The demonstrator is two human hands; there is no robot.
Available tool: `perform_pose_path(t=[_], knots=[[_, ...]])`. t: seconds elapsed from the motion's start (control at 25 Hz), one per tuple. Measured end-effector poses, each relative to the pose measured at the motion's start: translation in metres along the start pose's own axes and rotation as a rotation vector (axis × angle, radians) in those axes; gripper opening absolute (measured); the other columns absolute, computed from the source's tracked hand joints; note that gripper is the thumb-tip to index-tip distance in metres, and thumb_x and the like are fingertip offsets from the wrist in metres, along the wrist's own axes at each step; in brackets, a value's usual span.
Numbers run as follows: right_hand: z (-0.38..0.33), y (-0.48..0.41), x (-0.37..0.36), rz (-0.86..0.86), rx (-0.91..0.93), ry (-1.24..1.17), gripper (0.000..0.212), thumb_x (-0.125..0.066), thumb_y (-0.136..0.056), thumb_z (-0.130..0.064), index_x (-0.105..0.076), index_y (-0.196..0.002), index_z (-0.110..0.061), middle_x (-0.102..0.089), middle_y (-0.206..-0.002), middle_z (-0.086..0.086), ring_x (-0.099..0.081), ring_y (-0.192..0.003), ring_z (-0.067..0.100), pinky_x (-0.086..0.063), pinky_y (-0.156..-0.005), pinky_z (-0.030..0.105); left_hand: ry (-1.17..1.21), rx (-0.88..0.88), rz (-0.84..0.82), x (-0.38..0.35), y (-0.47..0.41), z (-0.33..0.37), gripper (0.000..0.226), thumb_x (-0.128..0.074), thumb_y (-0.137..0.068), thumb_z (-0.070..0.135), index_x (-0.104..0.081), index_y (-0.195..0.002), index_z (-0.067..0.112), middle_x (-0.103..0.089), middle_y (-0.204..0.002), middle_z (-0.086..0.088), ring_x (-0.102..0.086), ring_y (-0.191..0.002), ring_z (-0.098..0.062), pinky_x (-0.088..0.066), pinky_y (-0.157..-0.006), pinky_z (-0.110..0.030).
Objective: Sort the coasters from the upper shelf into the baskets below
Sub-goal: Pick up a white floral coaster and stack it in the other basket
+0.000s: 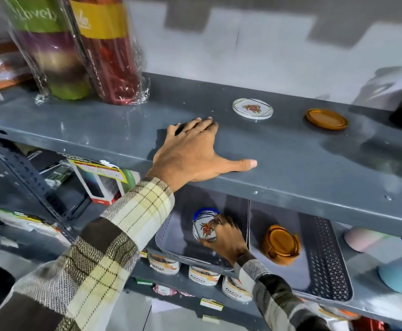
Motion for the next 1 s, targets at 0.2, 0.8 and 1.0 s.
perform_pose_path(t=[0.2,0.8,1.0], knots=[[-0.001,-0.009,0.001,0.078,0.020,0.110,0.079,-0.060,-0.075,-0.077,-0.059,-0.130,-0.021,-0.042,-0.151,0.007,-0.035,-0.139,0.029,-0.036,-0.115,0.047,0.004,-0.005,0.002,0.001,-0.001,0.000,0.137,-0.022,-0.050,0.108,-0.034,-0.153,0.018,-0.024,-0.165,0.005,-0.017,-0.151,-0.012,-0.013,-0.117,-0.045],[0.010,-0.022,0.012,0.038,-0.037,-0.145,0.097,-0.081,-0.066,-0.064,-0.035,-0.144,-0.028,-0.067,-0.133,0.005,-0.067,-0.115,0.033,-0.053,-0.099,0.038,-0.003,0.001,0.005,-0.001,-0.002,0.000,0.135,-0.024,-0.051,0.107,-0.035,-0.153,0.019,-0.025,-0.165,0.007,-0.017,-0.150,-0.011,-0.012,-0.116,-0.044],[0.008,-0.003,0.035,0.105,0.013,-0.167,0.105,-0.077,-0.069,-0.072,-0.029,-0.153,-0.030,-0.049,-0.155,-0.003,-0.058,-0.131,0.029,-0.041,-0.114,0.044,-0.009,0.007,-0.023,0.001,-0.001,0.001,0.137,-0.022,-0.050,0.108,-0.032,-0.154,0.020,-0.023,-0.165,0.007,-0.016,-0.150,-0.011,-0.011,-0.117,-0.045]])
Point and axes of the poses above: each hand's wrist, its own y-axis away from the middle knuckle, its own x-axis out of the back of the hand, z = x × y, the point moved 3 cm from there along -y, towards the middle knuckle
